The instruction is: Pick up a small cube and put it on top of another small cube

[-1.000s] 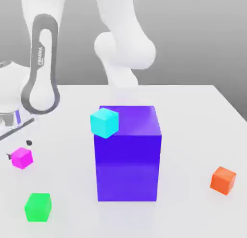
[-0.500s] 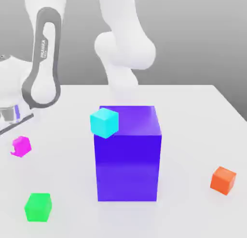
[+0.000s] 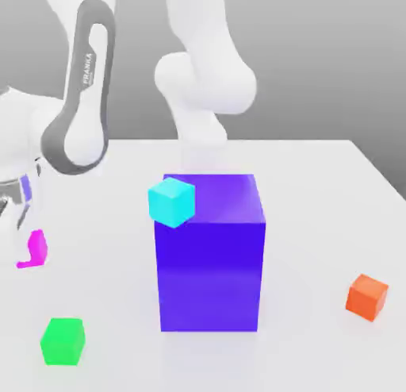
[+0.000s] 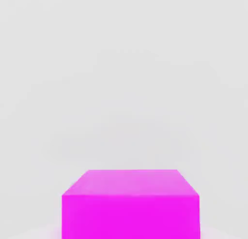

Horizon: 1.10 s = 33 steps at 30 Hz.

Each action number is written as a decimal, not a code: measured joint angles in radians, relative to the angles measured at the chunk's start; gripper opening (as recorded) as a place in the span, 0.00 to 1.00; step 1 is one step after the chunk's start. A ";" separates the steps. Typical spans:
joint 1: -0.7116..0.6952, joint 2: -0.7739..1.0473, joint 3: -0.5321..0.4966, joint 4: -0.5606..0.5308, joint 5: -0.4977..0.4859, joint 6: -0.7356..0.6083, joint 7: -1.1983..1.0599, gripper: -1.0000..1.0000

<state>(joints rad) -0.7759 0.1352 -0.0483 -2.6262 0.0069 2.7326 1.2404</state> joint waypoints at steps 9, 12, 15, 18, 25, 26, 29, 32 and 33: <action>0.022 0.004 0.084 0.050 -0.032 -0.049 -0.289 0.00; 0.025 0.003 0.118 0.066 -0.041 -0.064 -0.387 0.00; 0.034 0.001 0.147 0.082 -0.047 -0.080 -0.487 0.00; 0.042 -0.002 0.178 0.098 -0.053 -0.095 -0.587 0.00; 0.065 -0.013 0.250 0.135 -0.056 -0.128 -0.828 0.00; 0.069 -0.010 0.257 0.140 -0.057 -0.128 -0.855 0.00; 0.077 0.043 0.255 0.149 -0.087 -0.078 -0.860 0.00; 0.092 0.120 0.234 0.154 -0.125 -0.008 -0.835 0.00; 0.098 0.146 0.226 0.154 -0.136 0.015 -0.827 1.00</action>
<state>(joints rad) -0.6784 0.2814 0.1773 -2.4717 -0.1290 2.7471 0.4135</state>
